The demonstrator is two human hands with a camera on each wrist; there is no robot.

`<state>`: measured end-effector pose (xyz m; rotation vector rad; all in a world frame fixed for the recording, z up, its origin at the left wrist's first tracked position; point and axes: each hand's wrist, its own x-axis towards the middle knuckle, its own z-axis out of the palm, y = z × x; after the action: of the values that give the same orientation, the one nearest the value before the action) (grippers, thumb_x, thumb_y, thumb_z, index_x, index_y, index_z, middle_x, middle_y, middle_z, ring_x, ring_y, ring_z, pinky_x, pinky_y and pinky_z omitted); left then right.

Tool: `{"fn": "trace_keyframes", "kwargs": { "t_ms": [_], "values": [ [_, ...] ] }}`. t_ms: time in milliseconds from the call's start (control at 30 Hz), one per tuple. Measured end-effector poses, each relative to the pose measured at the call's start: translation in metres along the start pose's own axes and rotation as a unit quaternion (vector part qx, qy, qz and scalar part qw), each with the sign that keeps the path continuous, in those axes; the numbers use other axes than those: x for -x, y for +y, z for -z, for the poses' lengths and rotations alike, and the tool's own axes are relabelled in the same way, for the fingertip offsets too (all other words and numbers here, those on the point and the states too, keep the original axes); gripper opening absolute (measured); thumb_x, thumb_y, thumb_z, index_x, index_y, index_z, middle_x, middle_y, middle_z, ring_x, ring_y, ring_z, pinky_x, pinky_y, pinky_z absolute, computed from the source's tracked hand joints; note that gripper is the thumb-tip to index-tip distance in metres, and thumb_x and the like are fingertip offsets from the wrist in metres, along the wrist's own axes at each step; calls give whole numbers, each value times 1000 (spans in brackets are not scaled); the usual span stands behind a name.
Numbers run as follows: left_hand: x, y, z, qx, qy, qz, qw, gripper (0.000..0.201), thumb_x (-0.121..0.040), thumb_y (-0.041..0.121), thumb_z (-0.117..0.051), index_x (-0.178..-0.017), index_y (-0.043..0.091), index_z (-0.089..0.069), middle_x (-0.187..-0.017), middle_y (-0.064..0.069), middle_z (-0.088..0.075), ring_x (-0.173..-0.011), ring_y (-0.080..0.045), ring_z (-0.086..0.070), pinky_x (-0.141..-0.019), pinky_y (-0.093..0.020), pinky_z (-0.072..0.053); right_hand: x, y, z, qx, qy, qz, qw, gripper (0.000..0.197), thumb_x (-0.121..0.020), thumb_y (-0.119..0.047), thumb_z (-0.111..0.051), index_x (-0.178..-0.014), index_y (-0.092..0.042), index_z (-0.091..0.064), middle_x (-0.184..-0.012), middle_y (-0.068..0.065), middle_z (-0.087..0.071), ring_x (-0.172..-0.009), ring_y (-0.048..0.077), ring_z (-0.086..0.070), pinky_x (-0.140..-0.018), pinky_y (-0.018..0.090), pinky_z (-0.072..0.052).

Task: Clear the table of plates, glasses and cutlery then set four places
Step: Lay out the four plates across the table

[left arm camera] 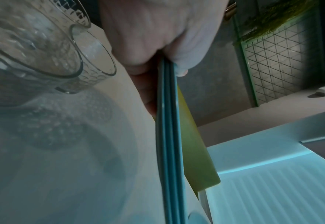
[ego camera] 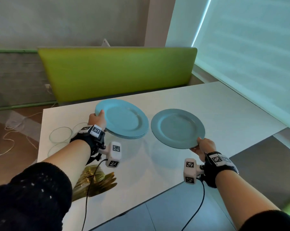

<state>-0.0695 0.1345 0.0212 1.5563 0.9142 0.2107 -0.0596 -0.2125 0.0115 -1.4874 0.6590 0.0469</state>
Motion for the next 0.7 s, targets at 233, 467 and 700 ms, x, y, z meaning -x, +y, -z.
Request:
{"fn": "trace_keyframes", "kwargs": {
  "t_ms": [233, 467, 700],
  "values": [
    [-20, -1, 10, -35, 40, -17, 998, 52, -96, 36, -40, -133, -1, -41, -132, -22, -52, -116, -38, -54, -93, -42, -46, -11, 39, -8, 21, 10, -56, 998, 33, -99, 1, -36, -129, 11, -43, -132, 31, -48, -104, 40, -54, -88, 54, -46],
    [-27, -11, 17, -29, 20, -27, 999, 50, -95, 38, -41, -129, 1, -45, -128, -19, -56, -112, -36, -57, -94, -42, -49, 2, 79, -19, 34, 35, -74, 996, 33, -99, 0, -36, -128, 12, -43, -130, 34, -48, -97, 39, -53, -93, 56, -44],
    [-36, -20, 23, -23, 4, -41, 999, 49, -95, 39, -42, -126, 1, -48, -124, -18, -58, -110, -34, -58, -88, -37, -47, 14, 104, -19, 13, 64, -95, 993, 34, -98, -9, -44, -124, 13, -46, -106, 26, -53, -93, 34, -54, -86, 46, -49]
  ]
}}
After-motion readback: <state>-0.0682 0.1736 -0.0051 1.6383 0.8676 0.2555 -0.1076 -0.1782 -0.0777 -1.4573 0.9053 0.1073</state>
